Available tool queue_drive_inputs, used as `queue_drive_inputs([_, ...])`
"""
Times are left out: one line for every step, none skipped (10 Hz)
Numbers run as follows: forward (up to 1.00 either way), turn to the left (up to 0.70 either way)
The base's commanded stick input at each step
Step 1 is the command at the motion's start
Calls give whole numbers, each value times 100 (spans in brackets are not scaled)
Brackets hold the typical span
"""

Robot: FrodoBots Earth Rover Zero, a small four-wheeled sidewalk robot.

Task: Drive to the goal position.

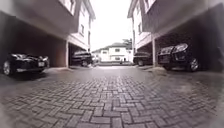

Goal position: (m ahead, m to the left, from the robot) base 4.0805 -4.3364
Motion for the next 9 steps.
queue_drive_inputs([70, 0])
queue_drive_inputs([70, 0])
queue_drive_inputs([70, 0])
queue_drive_inputs([70, 0])
queue_drive_inputs([70, 0])
queue_drive_inputs([70, 0])
queue_drive_inputs([70, 0])
queue_drive_inputs([70, 0])
queue_drive_inputs([70, 0])
